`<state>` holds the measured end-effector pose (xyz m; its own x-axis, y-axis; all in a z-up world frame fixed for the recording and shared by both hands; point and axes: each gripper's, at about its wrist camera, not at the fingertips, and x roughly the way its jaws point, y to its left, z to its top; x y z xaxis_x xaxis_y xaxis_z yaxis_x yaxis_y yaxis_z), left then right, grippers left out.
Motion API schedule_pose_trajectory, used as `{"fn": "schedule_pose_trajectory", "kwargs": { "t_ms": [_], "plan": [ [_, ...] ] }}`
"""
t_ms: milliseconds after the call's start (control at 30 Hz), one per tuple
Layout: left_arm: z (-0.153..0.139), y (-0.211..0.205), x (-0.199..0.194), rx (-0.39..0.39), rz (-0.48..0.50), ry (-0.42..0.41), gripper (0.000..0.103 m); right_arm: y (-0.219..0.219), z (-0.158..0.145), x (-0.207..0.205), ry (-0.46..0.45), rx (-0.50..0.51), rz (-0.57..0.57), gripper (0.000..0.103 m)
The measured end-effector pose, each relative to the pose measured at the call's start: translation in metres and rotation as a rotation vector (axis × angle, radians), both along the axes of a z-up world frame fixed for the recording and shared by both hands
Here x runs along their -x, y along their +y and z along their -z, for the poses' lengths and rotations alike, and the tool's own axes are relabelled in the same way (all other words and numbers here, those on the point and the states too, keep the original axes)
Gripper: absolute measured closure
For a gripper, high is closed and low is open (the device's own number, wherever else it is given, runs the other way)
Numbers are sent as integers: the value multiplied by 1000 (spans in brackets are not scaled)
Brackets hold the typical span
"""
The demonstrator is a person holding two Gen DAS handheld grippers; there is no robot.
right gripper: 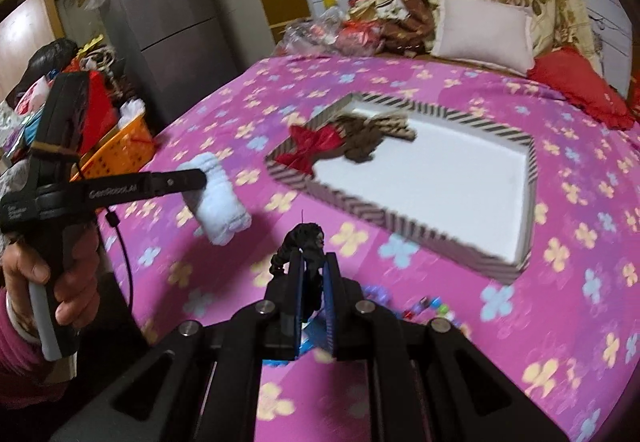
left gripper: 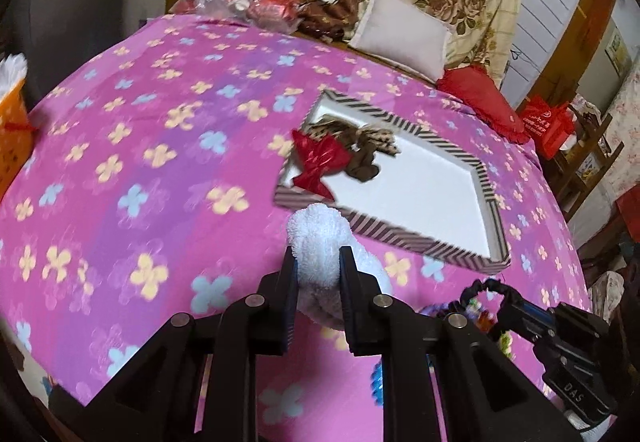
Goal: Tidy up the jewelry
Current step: 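Carry both scrunchies to the tray while the right gripper releases the black scrunchie inside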
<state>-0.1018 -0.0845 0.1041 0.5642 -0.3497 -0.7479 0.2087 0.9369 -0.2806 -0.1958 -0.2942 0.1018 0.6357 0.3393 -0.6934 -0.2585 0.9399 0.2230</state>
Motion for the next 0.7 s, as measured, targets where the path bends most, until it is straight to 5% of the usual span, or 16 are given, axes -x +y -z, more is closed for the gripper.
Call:
{"fn": "schedule_pose_trajectory", "kwargs": {
  "t_ms": [700],
  "plan": [
    [9,-64,-82,7,14,40,90,-51,1,-104,31,-24,110,94]
  ]
}}
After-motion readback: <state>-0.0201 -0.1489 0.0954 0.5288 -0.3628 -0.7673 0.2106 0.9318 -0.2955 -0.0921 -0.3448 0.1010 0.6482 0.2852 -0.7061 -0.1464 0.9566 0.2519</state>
